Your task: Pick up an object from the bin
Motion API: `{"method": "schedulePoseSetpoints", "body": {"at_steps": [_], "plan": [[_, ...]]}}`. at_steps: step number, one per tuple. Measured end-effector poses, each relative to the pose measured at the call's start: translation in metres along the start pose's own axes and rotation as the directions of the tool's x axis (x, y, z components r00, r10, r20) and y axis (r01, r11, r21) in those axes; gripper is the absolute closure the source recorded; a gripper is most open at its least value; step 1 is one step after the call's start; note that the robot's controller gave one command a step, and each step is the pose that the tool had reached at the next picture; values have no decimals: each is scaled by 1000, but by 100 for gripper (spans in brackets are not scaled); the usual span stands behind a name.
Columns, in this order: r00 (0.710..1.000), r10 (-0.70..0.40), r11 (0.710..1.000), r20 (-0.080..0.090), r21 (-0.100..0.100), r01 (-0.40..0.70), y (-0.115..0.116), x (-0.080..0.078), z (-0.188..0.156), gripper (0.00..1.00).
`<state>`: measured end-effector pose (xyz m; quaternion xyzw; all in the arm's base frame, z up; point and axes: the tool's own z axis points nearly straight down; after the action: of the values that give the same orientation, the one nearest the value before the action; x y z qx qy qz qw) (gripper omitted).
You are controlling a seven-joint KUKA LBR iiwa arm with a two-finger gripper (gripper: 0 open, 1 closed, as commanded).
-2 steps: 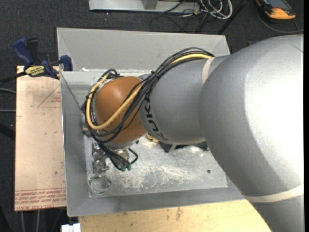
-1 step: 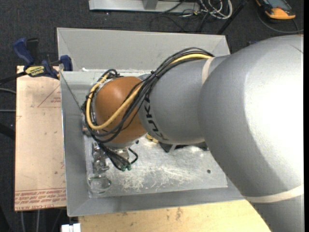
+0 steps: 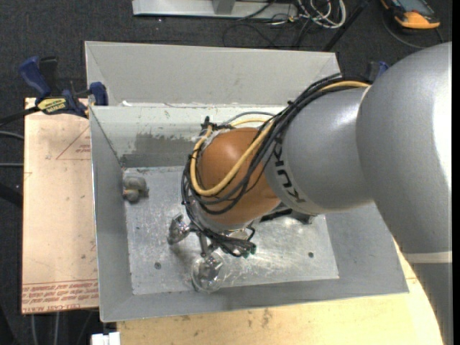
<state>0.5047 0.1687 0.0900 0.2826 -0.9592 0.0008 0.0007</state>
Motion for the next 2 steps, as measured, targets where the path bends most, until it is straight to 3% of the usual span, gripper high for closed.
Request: {"method": "schedulePoseSetpoints", "body": {"at_steps": [2], "plan": [[1000, -6, 1000, 1, -3, 6, 3, -1, 0, 0]]}}
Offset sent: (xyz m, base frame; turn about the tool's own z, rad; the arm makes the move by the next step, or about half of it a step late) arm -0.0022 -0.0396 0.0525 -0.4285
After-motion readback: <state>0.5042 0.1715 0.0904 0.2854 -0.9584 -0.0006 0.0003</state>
